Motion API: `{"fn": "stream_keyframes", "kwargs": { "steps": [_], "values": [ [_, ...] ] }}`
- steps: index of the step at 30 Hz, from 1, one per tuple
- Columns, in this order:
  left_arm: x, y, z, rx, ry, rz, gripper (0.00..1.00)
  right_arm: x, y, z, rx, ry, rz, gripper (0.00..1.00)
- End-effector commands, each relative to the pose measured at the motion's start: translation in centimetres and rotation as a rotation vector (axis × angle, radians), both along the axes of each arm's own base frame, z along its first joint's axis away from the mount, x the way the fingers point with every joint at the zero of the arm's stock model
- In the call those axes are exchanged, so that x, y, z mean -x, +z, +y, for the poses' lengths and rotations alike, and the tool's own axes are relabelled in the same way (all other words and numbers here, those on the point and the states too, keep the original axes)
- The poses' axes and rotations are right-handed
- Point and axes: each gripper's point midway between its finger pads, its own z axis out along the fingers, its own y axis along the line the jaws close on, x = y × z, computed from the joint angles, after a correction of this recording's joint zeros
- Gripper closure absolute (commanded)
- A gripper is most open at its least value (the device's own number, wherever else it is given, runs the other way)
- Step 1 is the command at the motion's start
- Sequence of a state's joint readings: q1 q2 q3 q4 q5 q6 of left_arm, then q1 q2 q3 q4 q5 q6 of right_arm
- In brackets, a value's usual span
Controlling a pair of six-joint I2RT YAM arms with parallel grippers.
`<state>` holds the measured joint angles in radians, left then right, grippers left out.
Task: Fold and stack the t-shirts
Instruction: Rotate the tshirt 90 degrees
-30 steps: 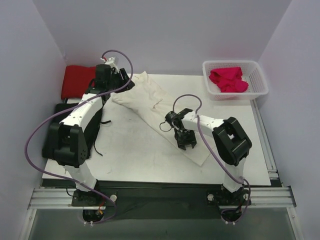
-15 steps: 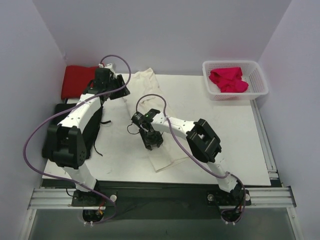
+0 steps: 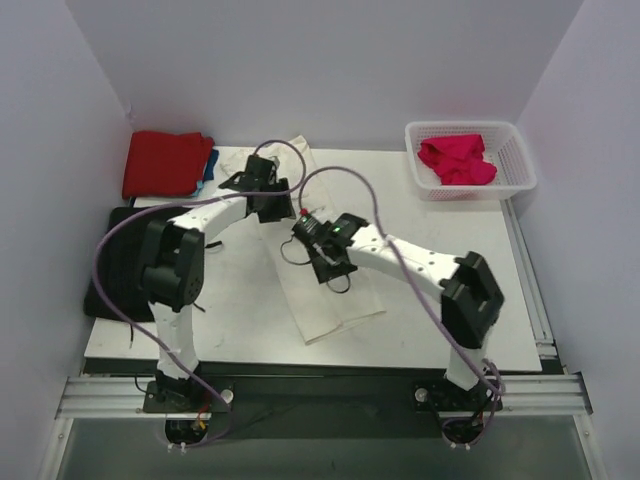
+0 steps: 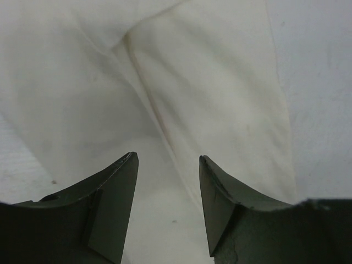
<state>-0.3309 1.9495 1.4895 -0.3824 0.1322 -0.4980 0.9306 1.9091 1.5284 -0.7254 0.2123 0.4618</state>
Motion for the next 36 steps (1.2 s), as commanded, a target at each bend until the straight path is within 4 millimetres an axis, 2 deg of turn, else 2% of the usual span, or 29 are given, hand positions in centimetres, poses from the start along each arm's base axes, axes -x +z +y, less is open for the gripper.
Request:
{"fn": "stream_keyframes", "kwargs": {
  "steps": [1,2,3,4,5,9,13,14,15,16,17,19,21,25,27,28,29,32,34,36],
  "values": [
    [-0.8,-0.3,-3.8,-0.039,-0.012,-0.004,0.41,-1.2,4.5,-6.1,0.004,-0.181,-0.147,0.59],
    [-0.6,-2.0,-4.1,-0.062,-0.006,0.031,0.41,-1.5,5.7,-7.7,-0.035,-0.228,-0.157,0.59],
    [-0.8,-2.4,-4.1,-0.08,0.013,0.032,0.41,-1.4,6.0,-8.7,-0.044,-0.255,-0.159,0.59],
    [-1.1,-2.6,-4.3,-0.086,0.047,0.035,0.41,-0.9,5.5,-10.1,-0.028,-0.275,-0.148,0.59],
    [-1.2,-3.5,-3.9,-0.106,0.073,0.048,0.41,-1.1,6.4,-11.3,-0.05,-0.306,-0.171,0.59],
    [-1.1,-5.0,-3.3,-0.15,0.16,0.098,0.41,-0.4,6.5,-13.8,-0.038,-0.338,-0.181,0.59],
    [-0.3,-6.6,-5.2,-0.183,0.077,0.136,0.41,0.0,6.2,-14.7,-0.034,-0.359,-0.179,0.59],
    [0.4,-7.9,-5.8,-0.191,0.039,0.17,0.41,0.1,6.1,-14.7,-0.038,-0.365,-0.176,0.59],
    [0.8,-7.9,-7.3,-0.164,-0.014,0.184,0.42,0.1,6.1,-14.8,-0.035,-0.37,-0.177,0.59],
    [1.2,-8.4,-7.8,-0.174,-0.055,0.196,0.42,0.1,6.0,-14.8,-0.033,-0.37,-0.174,0.59],
    [2.3,-10.1,-7.8,-0.203,-0.079,0.248,0.42,0.0,5.9,-14.7,-0.033,-0.369,-0.172,0.6],
    [3.3,-10.7,-9.2,-0.213,-0.147,0.269,0.42,-0.2,6.0,-14.7,-0.031,-0.37,-0.173,0.6],
    [4.7,-12.1,-9.6,-0.234,-0.19,0.315,0.42,-0.3,5.9,-14.9,-0.025,-0.371,-0.173,0.6],
    [7.7,-12.8,-10.2,-0.315,-0.27,0.341,0.43,-0.5,6.0,-15.1,-0.024,-0.381,-0.175,0.6],
    [8.6,-12.8,-9.4,-0.383,-0.263,0.343,0.43,-0.5,5.9,-15.2,-0.022,-0.382,-0.175,0.6],
    [9.7,-13.3,-8.6,-0.417,-0.264,0.365,0.43,-0.5,5.9,-15.2,-0.023,-0.383,-0.174,0.6],
    [10.1,-12.7,-8.2,-0.45,-0.256,0.352,0.43,-0.6,5.9,-15.1,-0.027,-0.386,-0.173,0.6],
    [12.0,-12.6,-6.2,-0.485,-0.213,0.376,0.43,-0.5,5.7,-15.0,-0.032,-0.382,-0.162,0.6],
    [12.4,-11.7,-5.5,-0.487,-0.188,0.366,0.43,-0.4,5.5,-14.8,-0.037,-0.38,-0.154,0.6],
    [13.3,-11.7,-4.3,-0.508,-0.174,0.382,0.43,-0.2,5.3,-14.8,-0.039,-0.378,-0.146,0.6]
  ]
}}
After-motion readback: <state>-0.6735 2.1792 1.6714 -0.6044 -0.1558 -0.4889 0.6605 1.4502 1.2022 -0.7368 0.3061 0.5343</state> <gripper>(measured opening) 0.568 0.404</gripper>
